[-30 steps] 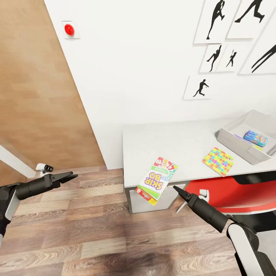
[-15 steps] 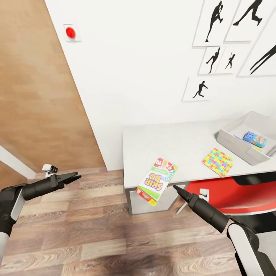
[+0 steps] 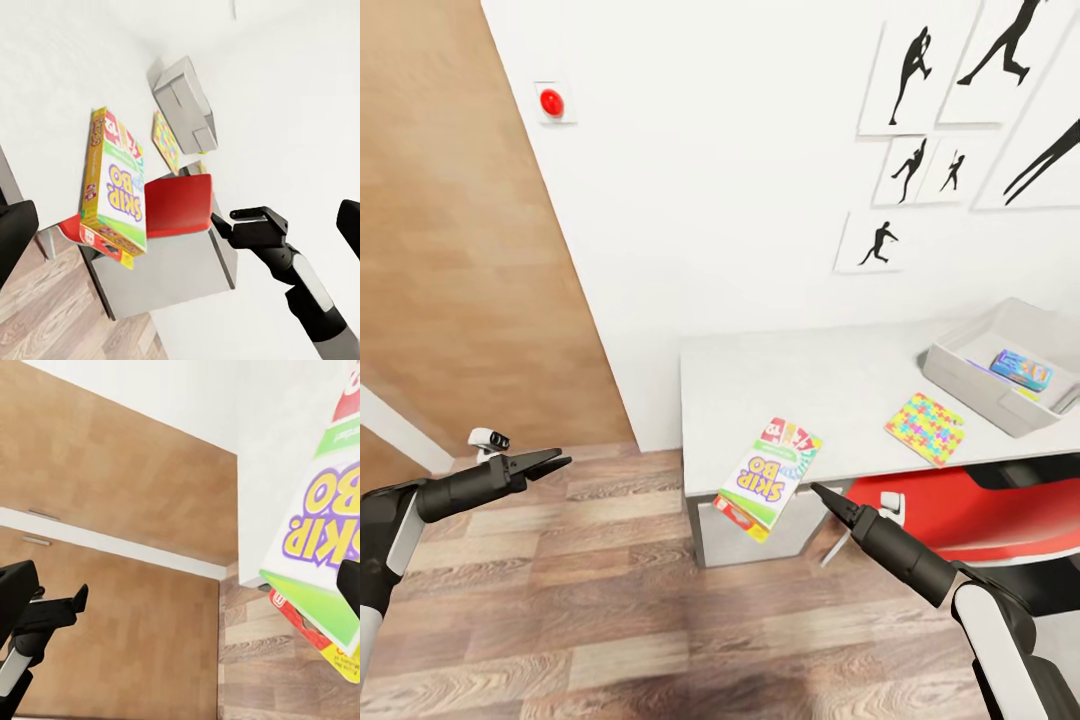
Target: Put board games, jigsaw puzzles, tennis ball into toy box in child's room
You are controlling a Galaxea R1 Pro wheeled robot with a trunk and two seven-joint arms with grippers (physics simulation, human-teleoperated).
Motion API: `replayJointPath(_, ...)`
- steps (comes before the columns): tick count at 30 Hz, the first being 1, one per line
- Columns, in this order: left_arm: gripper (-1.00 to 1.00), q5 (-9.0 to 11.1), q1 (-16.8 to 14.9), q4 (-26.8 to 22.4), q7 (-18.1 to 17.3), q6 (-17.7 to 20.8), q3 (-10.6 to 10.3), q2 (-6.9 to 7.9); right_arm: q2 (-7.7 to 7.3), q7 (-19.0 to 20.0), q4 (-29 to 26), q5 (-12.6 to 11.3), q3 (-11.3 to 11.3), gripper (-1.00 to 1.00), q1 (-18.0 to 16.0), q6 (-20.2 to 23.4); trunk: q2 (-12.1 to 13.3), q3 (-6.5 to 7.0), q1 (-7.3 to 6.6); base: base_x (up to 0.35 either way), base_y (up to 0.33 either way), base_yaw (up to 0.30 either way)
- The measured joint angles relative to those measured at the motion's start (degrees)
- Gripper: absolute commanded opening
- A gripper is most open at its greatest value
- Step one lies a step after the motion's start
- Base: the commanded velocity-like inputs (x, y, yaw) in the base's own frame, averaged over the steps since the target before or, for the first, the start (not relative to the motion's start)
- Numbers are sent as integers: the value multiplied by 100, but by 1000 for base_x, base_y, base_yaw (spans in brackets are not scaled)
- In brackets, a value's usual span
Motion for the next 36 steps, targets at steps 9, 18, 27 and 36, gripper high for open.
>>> replayJointPath(9,100,0,-1,0,-2,-3,-2,1,-2,0,5,9,1,100,0,-15,0,86,0,0,0,0)
replayJointPath(18,100,13,0,0,-5,-15,2,2,4,1,5,10,1,100,0,-20,0,171,0,0,0,26)
replayJointPath(27,100,34,0,-1,-10,-12,2,1,3,0,5,10,1,100,0,-20,0,257,0,0,0,64)
replayJointPath(36,100,43,0,0,-16,-7,2,1,5,0,5,10,1,100,0,-21,0,343,0,0,0,71)
